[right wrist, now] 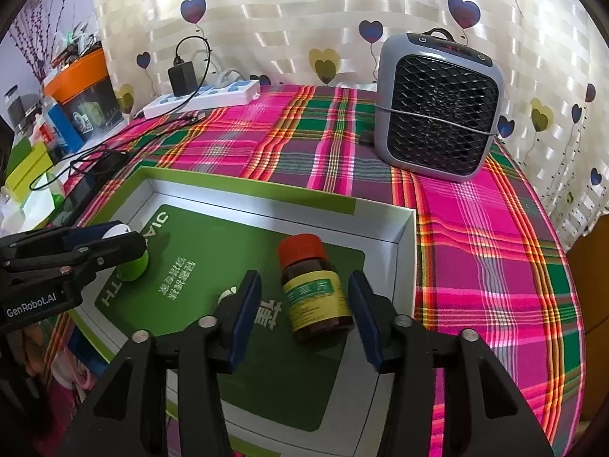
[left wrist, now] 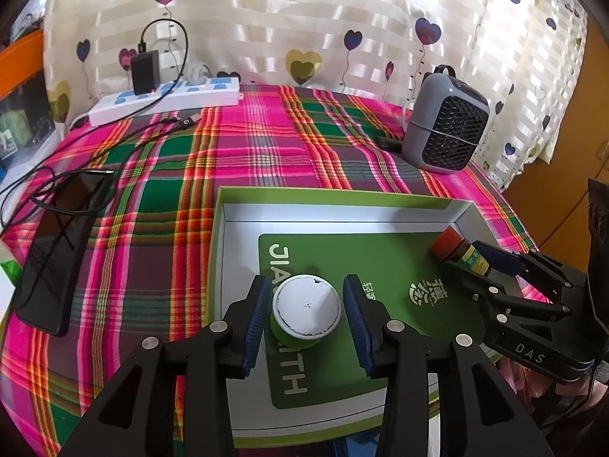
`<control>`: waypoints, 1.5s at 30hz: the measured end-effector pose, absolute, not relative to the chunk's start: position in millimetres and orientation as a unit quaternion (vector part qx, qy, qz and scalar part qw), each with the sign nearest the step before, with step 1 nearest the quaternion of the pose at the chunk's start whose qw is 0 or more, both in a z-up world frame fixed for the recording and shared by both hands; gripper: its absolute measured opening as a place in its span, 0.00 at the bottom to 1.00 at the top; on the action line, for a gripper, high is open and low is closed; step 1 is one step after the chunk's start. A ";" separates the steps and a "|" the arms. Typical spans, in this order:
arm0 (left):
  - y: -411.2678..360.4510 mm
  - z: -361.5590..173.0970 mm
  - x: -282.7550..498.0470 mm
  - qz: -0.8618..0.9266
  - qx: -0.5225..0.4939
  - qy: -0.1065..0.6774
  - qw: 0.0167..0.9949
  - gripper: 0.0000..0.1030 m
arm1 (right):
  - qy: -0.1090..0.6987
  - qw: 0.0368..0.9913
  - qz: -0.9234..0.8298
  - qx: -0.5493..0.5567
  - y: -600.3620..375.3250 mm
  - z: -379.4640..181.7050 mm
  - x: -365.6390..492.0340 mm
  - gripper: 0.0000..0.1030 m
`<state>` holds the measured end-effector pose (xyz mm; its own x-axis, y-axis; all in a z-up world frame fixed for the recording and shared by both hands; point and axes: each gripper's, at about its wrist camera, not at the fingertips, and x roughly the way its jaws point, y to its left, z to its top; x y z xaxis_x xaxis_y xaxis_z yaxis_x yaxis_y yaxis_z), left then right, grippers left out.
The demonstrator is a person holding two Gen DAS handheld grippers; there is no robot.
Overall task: Organize rigid objects
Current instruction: 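Release the spool in the box with the left tool while the right tool sets the bottle inside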
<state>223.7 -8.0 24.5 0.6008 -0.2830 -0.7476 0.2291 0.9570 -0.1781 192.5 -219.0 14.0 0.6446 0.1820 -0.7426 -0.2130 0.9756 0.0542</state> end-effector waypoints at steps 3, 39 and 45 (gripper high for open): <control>-6.8 26.9 220.7 -0.142 -0.033 0.420 0.896 0.41 | 0.405 0.908 0.107 -0.017 -219.0 15.2 190.6 0.52; 49.6 49.1 99.3 -0.121 -0.081 0.374 0.916 0.41 | 0.360 0.929 0.078 0.033 -248.5 38.1 79.7 0.52; 58.6 41.2 88.4 -0.133 -0.101 0.383 0.909 0.41 | 0.370 0.925 0.068 0.046 -252.7 28.7 66.7 0.52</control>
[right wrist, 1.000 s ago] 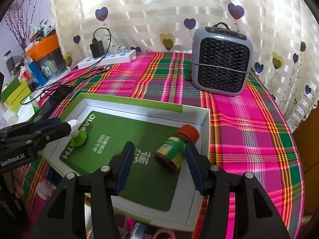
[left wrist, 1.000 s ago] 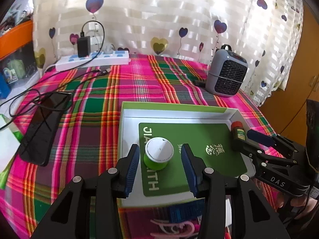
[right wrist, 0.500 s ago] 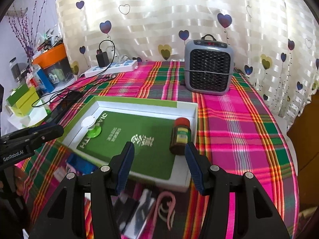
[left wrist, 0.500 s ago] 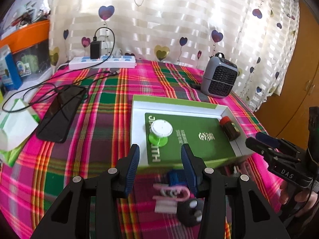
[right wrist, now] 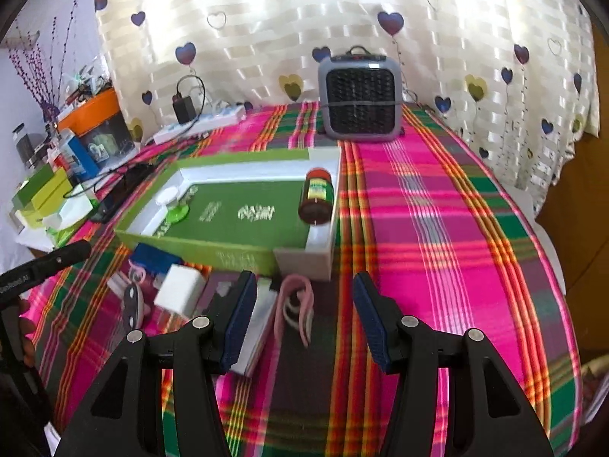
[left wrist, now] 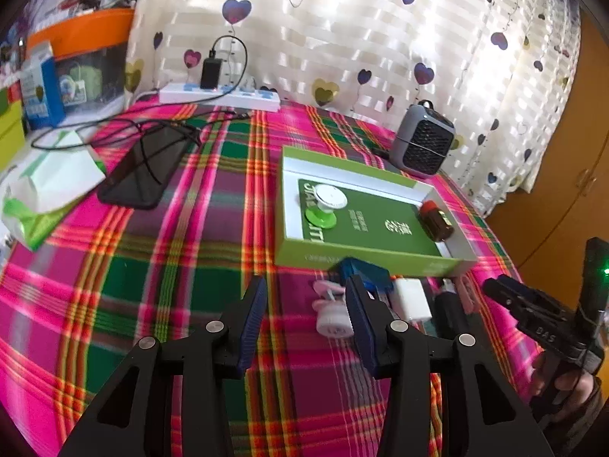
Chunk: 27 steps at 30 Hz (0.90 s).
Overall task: Organize rigid objects
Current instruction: 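Release the spool in the box with the left tool while the right tool sets the bottle inside, then grasp the white spool with pink clip with the left tool while the right tool approaches the pink hook clip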
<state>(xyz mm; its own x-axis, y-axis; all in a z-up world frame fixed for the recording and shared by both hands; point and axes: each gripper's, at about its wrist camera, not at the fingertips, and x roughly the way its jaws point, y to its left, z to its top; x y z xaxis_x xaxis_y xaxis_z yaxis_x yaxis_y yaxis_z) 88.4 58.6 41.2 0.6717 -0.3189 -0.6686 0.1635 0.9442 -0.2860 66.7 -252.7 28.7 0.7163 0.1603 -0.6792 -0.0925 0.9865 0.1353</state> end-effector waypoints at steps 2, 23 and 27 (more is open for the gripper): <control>57.5 37.6 86.0 -0.137 -0.102 0.387 0.906 0.41 | 0.373 0.925 0.064 0.043 -252.5 26.8 63.7 0.52; 33.9 14.3 90.6 -0.167 -0.092 0.430 0.882 0.41 | 0.413 0.908 0.064 0.045 -251.5 4.7 62.2 0.52; 34.0 11.8 92.8 -0.161 -0.090 0.434 0.882 0.41 | 0.425 0.903 0.054 0.044 -251.8 1.2 66.8 0.52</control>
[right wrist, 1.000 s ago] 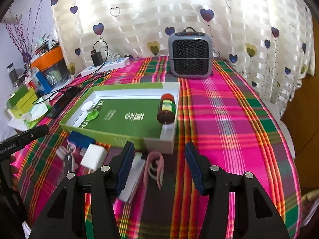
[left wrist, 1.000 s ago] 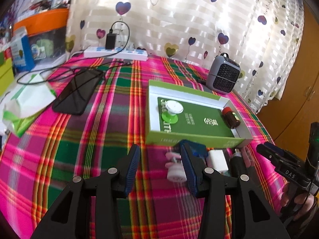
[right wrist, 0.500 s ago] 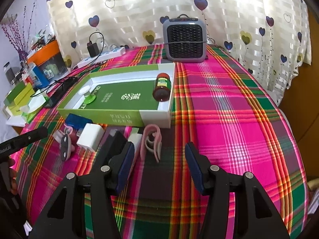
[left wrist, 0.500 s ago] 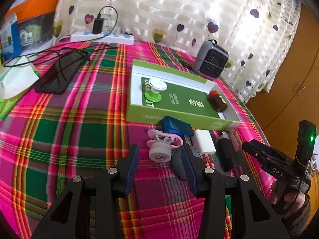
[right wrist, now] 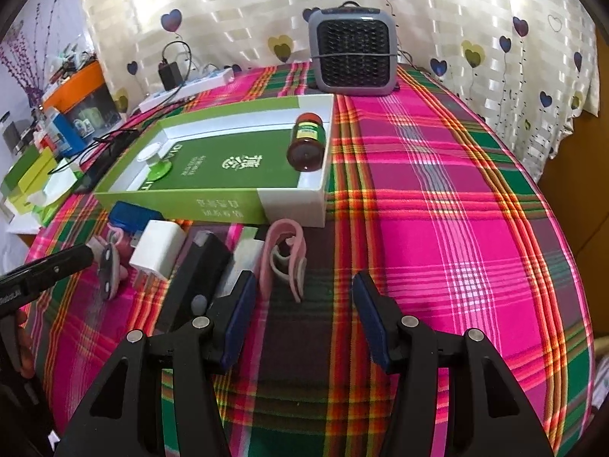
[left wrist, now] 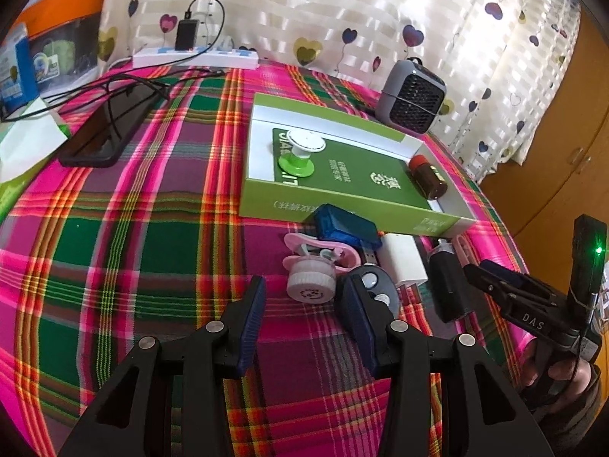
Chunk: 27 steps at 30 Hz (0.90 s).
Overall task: Organize rigid objects
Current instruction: 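Grasp the white spool with pink clip with the left tool while the right tool approaches the pink hook clip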
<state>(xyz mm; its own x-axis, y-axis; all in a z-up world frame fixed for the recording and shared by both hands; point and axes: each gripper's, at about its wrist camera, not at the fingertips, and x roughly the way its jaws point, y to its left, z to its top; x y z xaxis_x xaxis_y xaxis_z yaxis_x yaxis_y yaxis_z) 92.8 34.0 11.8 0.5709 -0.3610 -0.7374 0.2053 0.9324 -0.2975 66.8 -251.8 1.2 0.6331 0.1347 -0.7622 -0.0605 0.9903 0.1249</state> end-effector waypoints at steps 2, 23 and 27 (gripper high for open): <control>33.2 10.2 94.5 -0.158 -0.087 0.438 0.881 0.41 | 0.426 0.902 0.052 0.042 -252.7 1.4 68.7 0.52; 29.7 7.8 106.4 -0.135 -0.050 0.440 0.886 0.41 | 0.434 0.900 0.034 0.002 -251.1 1.6 87.2 0.52; 29.7 7.7 108.0 -0.134 -0.049 0.440 0.887 0.41 | 0.435 0.900 0.036 -0.004 -248.8 1.0 88.3 0.51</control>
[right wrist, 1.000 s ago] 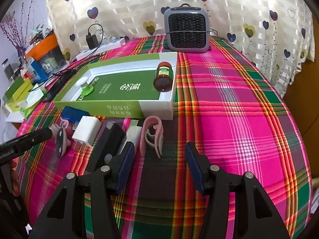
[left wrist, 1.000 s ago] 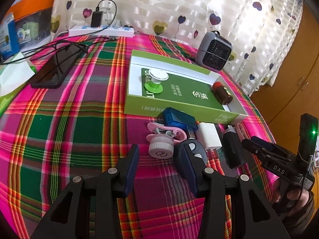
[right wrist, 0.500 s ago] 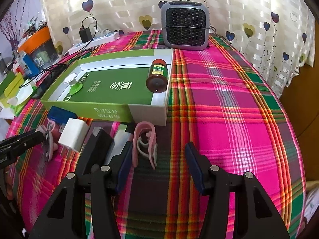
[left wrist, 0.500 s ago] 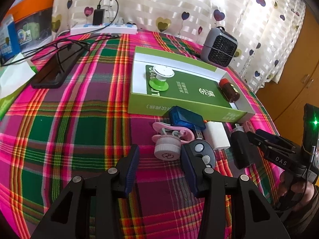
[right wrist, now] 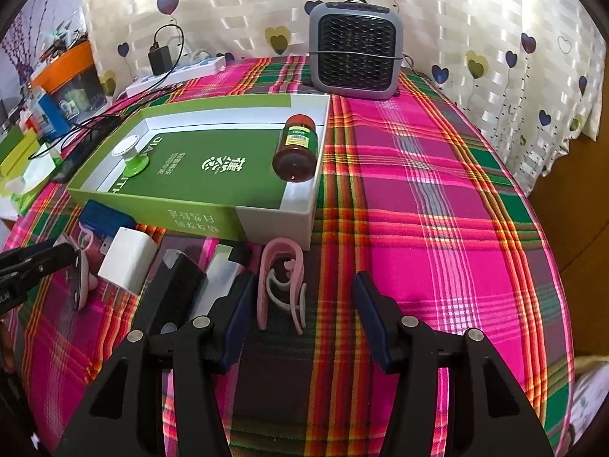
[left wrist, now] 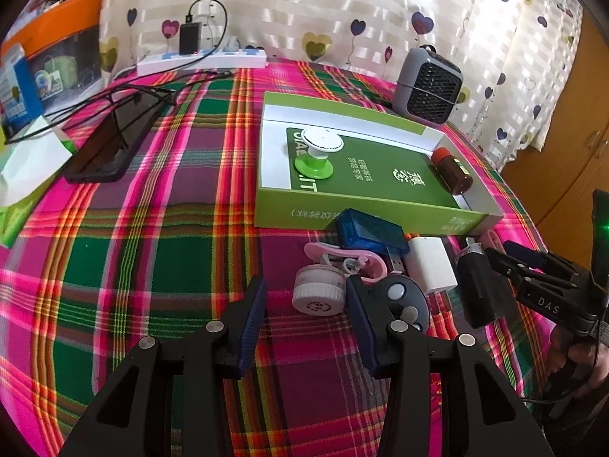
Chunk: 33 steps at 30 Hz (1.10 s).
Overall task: Organize rigid objects
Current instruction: 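Grasp the white spool with pink clip with the left tool while the right tool approaches the pink hook clip, then close the right tool on the pink hook clip and lift it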
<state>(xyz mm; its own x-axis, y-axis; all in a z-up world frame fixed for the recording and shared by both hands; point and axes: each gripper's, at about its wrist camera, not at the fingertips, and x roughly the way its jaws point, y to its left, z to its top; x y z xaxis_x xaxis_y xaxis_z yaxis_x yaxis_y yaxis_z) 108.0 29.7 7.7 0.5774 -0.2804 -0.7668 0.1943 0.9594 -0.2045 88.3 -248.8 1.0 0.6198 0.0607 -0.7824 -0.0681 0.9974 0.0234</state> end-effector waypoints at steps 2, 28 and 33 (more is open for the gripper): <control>29.8 7.9 108.3 -0.134 -0.049 0.440 0.887 0.41 | 0.434 0.900 0.034 -0.002 -249.3 1.2 88.3 0.45; 31.4 8.2 105.5 -0.136 -0.056 0.437 0.887 0.25 | 0.432 0.901 0.030 0.004 -251.4 2.3 87.4 0.24; 31.8 8.1 105.6 -0.136 -0.055 0.437 0.887 0.25 | 0.432 0.902 0.030 0.004 -251.1 2.5 87.0 0.24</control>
